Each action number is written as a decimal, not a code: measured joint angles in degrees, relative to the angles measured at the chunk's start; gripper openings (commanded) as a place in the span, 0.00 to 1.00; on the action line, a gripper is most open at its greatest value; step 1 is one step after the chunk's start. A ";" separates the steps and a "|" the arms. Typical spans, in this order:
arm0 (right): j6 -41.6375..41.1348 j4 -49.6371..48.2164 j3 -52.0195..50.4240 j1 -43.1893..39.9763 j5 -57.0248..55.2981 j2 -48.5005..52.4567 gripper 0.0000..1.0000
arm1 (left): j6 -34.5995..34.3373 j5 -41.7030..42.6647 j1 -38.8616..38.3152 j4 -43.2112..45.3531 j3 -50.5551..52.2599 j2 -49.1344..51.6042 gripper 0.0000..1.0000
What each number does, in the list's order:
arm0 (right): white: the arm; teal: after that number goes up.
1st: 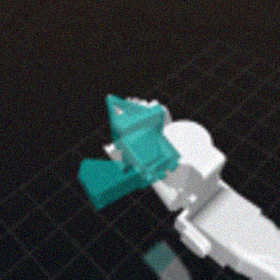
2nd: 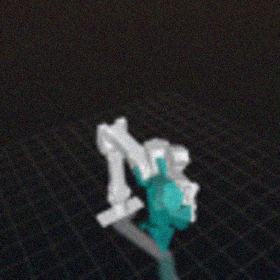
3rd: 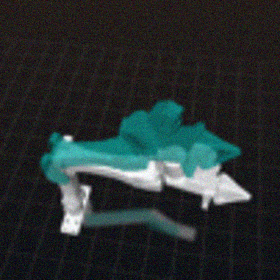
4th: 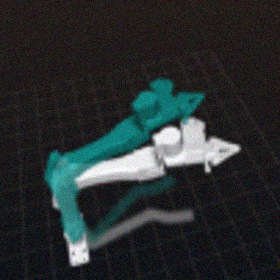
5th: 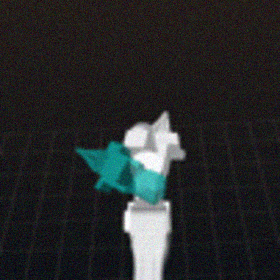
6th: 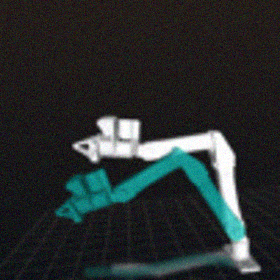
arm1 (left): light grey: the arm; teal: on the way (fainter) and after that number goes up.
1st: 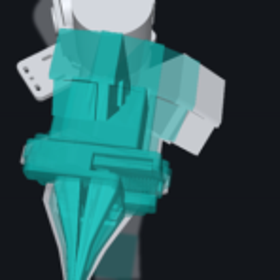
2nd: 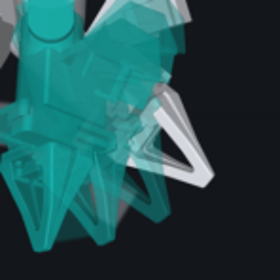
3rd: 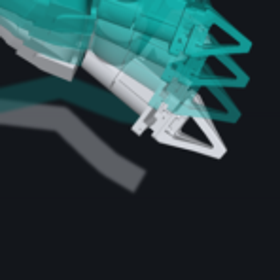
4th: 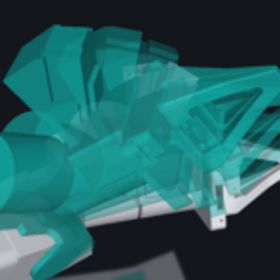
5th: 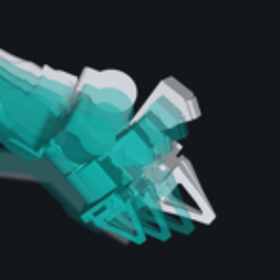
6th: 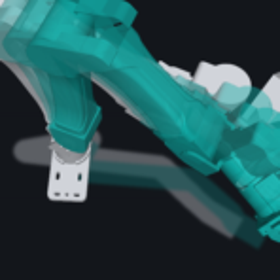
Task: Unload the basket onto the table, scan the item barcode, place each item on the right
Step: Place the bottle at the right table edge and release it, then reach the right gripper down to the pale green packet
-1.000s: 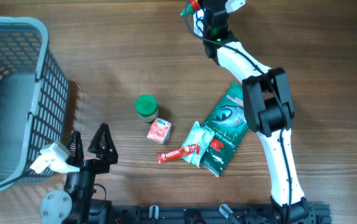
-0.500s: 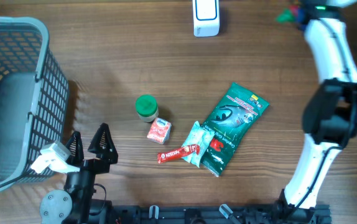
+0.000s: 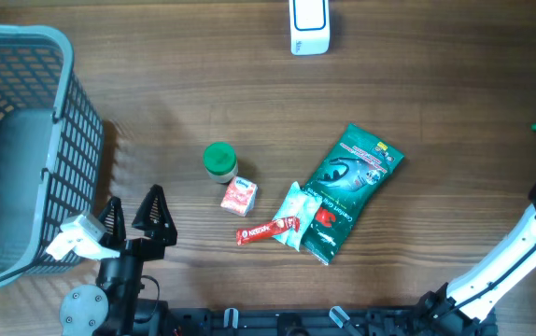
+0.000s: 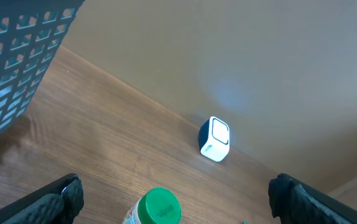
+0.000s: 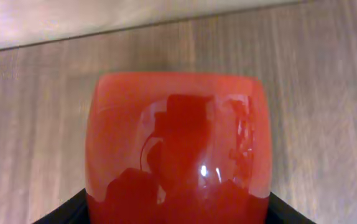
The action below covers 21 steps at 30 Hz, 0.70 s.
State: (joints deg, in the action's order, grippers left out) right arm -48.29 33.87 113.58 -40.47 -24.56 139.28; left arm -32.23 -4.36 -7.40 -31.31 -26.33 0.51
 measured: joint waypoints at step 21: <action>8.04 37.97 0.98 20.20 37.75 -40.22 1.00 | 0.00 0.00 0.00 -0.02 0.00 0.00 1.00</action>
State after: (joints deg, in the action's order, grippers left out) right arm -40.25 71.83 114.56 -20.27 13.19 99.07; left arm -32.23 -4.36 -7.40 -31.33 -26.33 0.51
